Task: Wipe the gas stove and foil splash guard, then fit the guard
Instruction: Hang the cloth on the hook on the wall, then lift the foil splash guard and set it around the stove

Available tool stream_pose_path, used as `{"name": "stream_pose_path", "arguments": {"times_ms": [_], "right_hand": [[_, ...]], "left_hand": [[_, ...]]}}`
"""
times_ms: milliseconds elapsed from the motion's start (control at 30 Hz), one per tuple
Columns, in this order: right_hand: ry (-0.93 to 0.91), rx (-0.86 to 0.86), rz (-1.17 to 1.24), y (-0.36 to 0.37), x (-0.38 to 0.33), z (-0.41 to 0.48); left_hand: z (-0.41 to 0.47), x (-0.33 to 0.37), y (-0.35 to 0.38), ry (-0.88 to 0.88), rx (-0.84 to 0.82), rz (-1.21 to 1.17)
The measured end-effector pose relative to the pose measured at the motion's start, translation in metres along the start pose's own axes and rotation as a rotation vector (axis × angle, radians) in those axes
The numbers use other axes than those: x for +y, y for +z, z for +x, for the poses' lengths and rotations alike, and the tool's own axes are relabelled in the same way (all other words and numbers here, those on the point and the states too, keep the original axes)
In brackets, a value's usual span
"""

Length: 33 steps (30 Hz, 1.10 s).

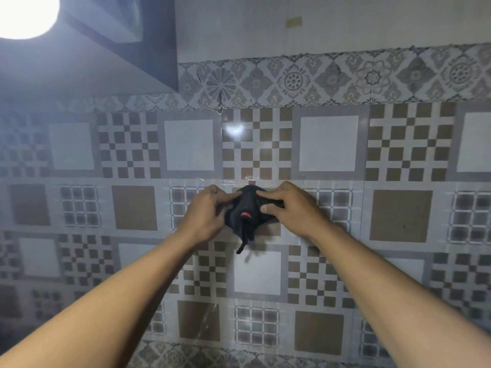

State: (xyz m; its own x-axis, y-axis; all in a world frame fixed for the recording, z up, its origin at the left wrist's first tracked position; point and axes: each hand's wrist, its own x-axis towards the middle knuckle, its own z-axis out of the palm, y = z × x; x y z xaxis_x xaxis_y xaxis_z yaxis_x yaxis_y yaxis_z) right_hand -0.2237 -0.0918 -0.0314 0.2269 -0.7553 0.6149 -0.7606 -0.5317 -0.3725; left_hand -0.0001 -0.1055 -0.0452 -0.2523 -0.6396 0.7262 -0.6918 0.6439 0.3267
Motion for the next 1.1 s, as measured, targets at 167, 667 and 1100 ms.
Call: {"name": "stream_pose_path", "arguments": {"times_ms": [167, 667, 1100], "right_hand": [[0.029, -0.038, -0.035, -0.008, -0.005, -0.007], [0.011, -0.258, -0.121, -0.034, -0.076, -0.098], [-0.27, -0.862, -0.113, 0.087, -0.113, -0.198]], "left_hand": [[-0.001, 0.011, -0.009, -0.139, -0.022, -0.087], [-0.123, 0.075, -0.05, -0.403, -0.136, 0.129], [-0.381, 0.096, -0.041, -1.077, -0.307, 0.306]]}}
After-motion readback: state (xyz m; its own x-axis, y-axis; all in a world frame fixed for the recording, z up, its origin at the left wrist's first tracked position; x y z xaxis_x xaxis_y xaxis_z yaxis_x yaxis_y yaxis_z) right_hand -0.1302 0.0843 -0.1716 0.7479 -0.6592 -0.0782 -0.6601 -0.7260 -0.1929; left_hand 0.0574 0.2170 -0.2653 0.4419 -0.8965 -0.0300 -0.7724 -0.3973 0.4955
